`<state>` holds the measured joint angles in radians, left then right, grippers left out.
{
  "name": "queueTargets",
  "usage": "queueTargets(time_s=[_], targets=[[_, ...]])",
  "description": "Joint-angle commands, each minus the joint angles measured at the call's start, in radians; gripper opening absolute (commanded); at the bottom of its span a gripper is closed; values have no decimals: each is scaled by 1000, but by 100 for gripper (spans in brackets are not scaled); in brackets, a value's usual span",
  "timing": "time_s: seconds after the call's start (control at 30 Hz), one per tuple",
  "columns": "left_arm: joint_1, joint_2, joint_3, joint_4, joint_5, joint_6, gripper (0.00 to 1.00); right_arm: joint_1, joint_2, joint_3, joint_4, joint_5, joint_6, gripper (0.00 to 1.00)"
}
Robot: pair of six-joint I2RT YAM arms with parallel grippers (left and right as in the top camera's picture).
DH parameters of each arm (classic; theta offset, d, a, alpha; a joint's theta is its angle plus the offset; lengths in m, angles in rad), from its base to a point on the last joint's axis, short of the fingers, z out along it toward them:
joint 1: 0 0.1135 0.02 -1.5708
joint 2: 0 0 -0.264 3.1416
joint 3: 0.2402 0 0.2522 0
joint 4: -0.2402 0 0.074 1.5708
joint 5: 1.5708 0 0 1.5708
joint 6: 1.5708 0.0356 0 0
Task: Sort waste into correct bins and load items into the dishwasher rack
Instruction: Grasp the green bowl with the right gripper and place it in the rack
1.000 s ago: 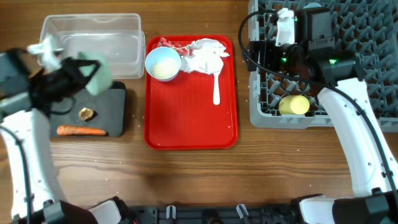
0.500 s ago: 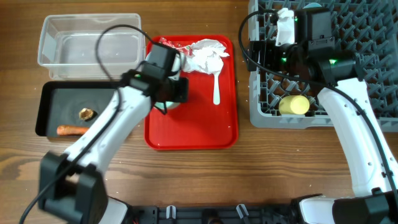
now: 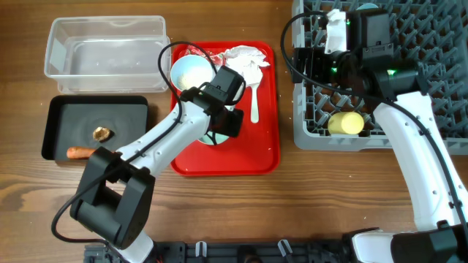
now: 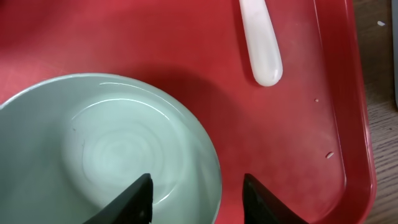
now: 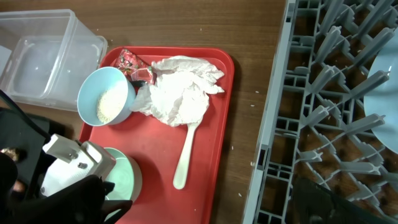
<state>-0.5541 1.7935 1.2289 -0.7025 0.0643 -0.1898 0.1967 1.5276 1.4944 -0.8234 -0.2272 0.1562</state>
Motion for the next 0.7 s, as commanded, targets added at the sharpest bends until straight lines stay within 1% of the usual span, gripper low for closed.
queueTargets(time_s=[0.0,0.03,0.1,0.13,0.17,0.23,0.3,0.33,0.4,0.5,0.6,0.67], targets=[[55,-70,64,-36,-14,-47,49,2,4,2,8,16,5,100],[101,-111,87,-64,-14,-76,50,2,4,2,8,10,29,100],[220,-198,101,-89,-10,-129,59,10,10,2,6,-66,27,100],[288,-240,101,-98,-10,-161,64,27,21,2,4,-91,28,100],[372,-286,101,-106,4,-167,67,59,43,2,3,-93,32,100],[497,-337,101,-110,75,-167,73,147,107,2,23,-93,58,93],[575,-347,101,-113,115,-167,79,233,189,2,45,-90,76,85],[597,-347,101,-118,121,-167,80,261,225,2,48,-84,83,81],[629,-345,100,-139,122,-167,81,307,310,2,49,-85,83,77],[630,-345,100,-148,122,-167,82,366,439,2,48,-88,90,68],[630,-345,99,-148,122,-166,82,386,512,2,61,-84,91,55],[630,-345,99,-148,122,-167,84,386,546,2,64,-36,98,48]])
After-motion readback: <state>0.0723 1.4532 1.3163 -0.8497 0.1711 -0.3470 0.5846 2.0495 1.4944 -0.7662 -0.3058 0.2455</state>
